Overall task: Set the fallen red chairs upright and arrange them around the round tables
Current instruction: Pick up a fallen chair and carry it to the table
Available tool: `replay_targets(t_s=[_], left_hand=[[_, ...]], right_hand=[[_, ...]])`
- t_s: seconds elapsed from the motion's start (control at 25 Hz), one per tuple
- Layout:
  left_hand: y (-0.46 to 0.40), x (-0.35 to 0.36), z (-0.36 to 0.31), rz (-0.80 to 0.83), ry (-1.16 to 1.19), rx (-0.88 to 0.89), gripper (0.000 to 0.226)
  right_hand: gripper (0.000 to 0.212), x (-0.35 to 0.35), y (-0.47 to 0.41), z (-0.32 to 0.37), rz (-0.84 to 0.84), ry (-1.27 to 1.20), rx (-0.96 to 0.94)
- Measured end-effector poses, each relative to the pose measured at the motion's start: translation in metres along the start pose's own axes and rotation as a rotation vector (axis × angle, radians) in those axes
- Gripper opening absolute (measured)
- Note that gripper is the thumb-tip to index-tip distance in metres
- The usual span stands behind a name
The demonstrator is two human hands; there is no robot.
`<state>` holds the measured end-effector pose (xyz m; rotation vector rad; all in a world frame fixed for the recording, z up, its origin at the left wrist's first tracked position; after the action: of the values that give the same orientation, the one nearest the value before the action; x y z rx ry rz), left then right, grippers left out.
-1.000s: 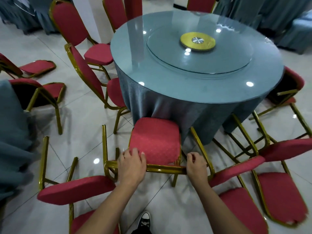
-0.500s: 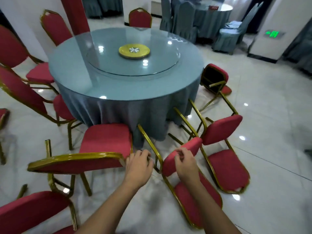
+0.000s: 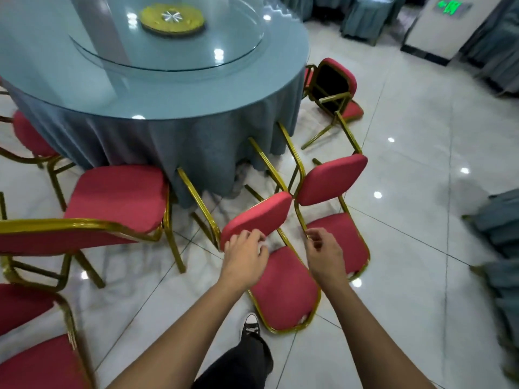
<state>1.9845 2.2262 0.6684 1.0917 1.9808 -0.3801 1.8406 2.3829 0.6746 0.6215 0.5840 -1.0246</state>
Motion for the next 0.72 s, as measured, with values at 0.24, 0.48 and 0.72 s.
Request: replay_targets(t_s=[0.24,0.48,0.72], left_hand=[[-0.044,0.089,-0.035,0.09,0.045,-0.08,0.024],[-0.05,0.155,-0.017,0.11,0.061,-0.272,0.027],[-0.024,0.283,0.036,0.061,0.094,-0.596,0.024]], right_hand=[[0.021,-0.031,-0.057,-0.064,0.102,0.1,0.046],[0.023,-0.003,-0.096,-0.136,0.311,0.116,0.075],[0.022,0.072,-0.15,-0.279,0.62,0.251,0.135]])
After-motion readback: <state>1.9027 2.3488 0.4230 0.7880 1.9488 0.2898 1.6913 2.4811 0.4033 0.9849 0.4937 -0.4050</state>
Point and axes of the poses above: each hand's wrist, its own y-axis away from the middle knuckle, its own x-axis out of the palm, z = x × y, the point moved 9 cm from there along -y, towards the middle knuckle, and after that the axes turned 5 degrees about x, right-handed, at the moved point
